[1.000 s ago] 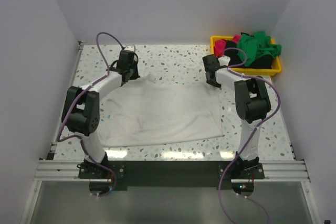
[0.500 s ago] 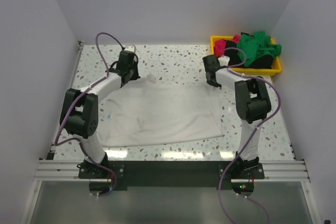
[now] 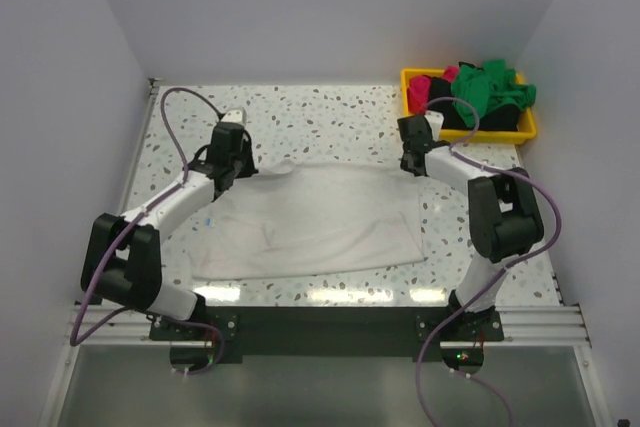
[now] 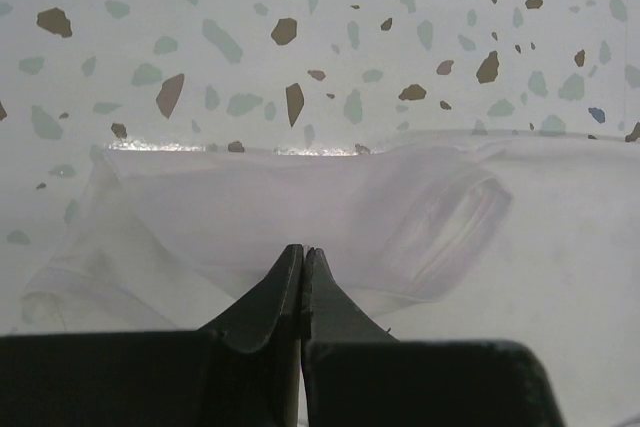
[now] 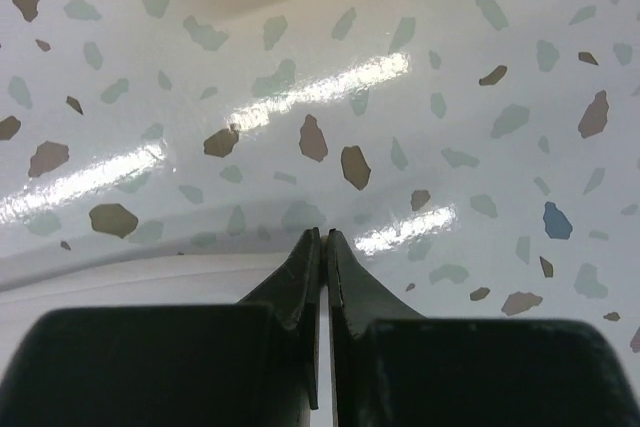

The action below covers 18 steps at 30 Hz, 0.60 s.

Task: Fold and stack the t-shirts
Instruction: Fold the tshirt

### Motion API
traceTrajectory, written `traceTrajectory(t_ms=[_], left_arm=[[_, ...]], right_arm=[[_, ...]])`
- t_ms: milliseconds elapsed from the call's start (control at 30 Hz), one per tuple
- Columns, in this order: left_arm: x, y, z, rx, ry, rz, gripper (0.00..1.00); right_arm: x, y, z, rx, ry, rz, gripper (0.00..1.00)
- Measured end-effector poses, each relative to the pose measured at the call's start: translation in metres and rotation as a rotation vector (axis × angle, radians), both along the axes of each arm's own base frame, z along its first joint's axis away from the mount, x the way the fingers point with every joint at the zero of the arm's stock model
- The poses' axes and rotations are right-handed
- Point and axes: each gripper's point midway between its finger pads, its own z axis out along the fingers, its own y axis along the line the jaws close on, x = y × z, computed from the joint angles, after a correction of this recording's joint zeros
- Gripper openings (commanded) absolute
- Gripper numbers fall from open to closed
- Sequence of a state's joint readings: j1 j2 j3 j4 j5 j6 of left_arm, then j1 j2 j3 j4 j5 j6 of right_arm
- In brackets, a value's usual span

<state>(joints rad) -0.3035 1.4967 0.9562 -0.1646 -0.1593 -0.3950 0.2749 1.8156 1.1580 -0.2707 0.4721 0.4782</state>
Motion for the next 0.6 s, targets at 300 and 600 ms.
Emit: traceTrajectory(t_ms=[300, 600], left_arm=[[-0.044, 0.013, 0.001, -0.051, 0.007, 0.059, 0.0], [-0.084, 0.028, 0.013, -0.102, 0.035, 0.161, 0.0]], right_arm=[[-0.018, -0.001, 0.023, 0.019, -0.037, 0.04, 0.0], [-0.031, -0.002, 0.038, 0.024, -0.059, 0.071, 0.0]])
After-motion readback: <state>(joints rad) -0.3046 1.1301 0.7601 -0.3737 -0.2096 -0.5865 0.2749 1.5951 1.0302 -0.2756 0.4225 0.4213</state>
